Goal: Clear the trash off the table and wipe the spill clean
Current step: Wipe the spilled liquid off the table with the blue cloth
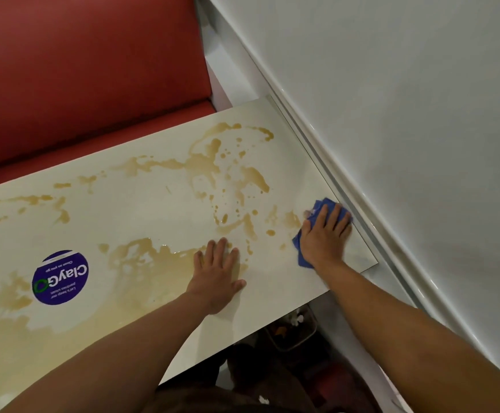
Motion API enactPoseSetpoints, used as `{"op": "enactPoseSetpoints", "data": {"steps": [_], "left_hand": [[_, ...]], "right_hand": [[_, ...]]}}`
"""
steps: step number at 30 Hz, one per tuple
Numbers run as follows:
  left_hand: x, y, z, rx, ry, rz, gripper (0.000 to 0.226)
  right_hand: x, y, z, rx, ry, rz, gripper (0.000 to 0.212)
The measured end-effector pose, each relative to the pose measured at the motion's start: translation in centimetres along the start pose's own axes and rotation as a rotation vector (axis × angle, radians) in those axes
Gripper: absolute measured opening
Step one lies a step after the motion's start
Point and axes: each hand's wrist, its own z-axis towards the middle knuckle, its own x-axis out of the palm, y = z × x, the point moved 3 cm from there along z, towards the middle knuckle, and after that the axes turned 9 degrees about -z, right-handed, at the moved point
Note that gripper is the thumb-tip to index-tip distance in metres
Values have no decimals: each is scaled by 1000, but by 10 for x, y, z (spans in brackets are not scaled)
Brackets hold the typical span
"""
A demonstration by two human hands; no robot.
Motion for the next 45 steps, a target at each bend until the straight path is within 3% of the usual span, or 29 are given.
{"op": "enactPoseSetpoints", "data": {"steps": [3,7,11,16,22,30,35,39,45], "left_hand": [[0,0,1,-2,14,13,83],[0,0,2,-4,8,25,83],[1,0,2,-7,25,3,83],[0,0,3,-12,24,-6,83],[-1,-1,0,-14,22,-7,83],[1,0,1,-9,28,-8,83],[1,2,2,-1,30,-1,86],[2,1,1,-4,55,-4,97],[-15,16,-4,23,-43,-103,82]], "right_hand": [[3,13,1,-44,-18,-21,68],[39,33,-68,-245,-144,-77,69],[59,31,-126,-344,-123,-64,67],[45,16,-84,-427,-69,-98,64],[9,27,-2,-258,19,-67,65],[58,28,-123,-435,-93,-91,63],[46,16,-95,-605,-103,-165,65],[20,20,-33,-494,-39,-161,68],[15,41,-21,-329,26,-89,66]]}}
